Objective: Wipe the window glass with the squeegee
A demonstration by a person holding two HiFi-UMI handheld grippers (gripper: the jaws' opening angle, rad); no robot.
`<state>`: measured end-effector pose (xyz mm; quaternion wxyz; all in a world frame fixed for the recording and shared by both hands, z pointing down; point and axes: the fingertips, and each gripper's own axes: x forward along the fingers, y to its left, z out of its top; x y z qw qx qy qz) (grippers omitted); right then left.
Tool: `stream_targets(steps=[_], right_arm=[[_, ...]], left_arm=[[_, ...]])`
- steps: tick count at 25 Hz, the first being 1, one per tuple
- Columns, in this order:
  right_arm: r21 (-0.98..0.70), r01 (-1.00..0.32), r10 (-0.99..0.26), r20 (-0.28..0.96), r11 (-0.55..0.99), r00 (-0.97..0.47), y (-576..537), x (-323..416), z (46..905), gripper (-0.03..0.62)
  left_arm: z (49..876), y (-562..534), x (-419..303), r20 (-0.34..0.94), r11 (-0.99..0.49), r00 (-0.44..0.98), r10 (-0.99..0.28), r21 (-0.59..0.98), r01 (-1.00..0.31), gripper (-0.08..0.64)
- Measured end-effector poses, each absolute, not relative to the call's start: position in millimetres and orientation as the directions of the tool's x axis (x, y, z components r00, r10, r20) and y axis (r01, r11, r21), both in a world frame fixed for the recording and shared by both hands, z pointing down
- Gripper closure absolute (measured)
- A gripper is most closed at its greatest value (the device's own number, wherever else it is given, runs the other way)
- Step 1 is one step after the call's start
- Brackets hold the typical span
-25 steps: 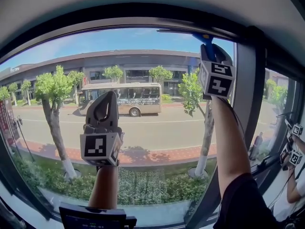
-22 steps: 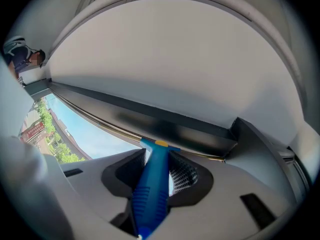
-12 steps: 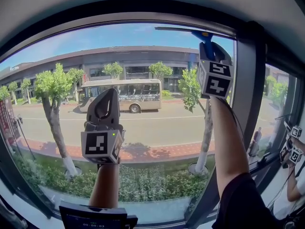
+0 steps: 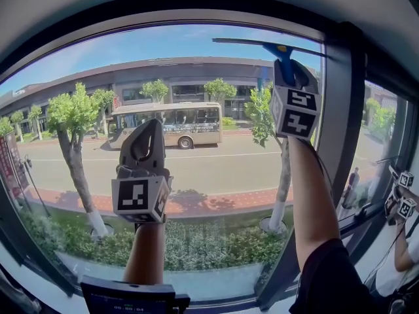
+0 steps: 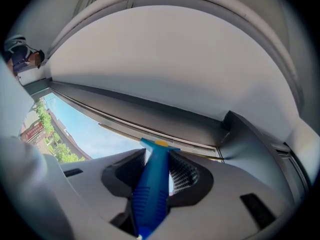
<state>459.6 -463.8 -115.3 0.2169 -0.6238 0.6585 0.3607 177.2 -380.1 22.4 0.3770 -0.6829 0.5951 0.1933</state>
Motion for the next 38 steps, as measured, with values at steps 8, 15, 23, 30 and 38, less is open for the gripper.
stream_targets(steps=[8, 15, 23, 30, 38], right_arm=[[0.208, -0.977, -0.678, -0.724, -0.036, -0.129, -466.9, 459.1, -92.3, 0.449], [0.212, -0.976, -0.684, -0.718, -0.039, -0.129, -466.7, 457.1, -66.9, 0.449], [0.212, -0.976, -0.686, -0.716, -0.038, -0.129, -462.5, 454.3, -42.2, 0.449], [0.214, -0.976, -0.683, -0.718, -0.031, -0.135, -453.8, 451.5, -25.1, 0.449], [0.214, -0.977, -0.688, -0.713, -0.028, -0.136, -455.8, 455.3, 6.0, 0.449]], left_arm=[[30.4, -379.2, 175.2, -0.705, -0.015, 0.221, -0.674, -0.286, -0.958, 0.557], [41.6, -383.2, 168.7, -0.696, -0.011, 0.219, -0.683, -0.291, -0.957, 0.557], [59.9, -390.7, 167.5, -0.678, -0.03, 0.229, -0.698, -0.292, -0.956, 0.557], [69.6, -389.7, 171.1, -0.667, -0.041, 0.231, -0.709, -0.287, -0.957, 0.557], [86.3, -397.7, 175.5, -0.647, -0.053, 0.228, -0.727, -0.278, -0.959, 0.557]])
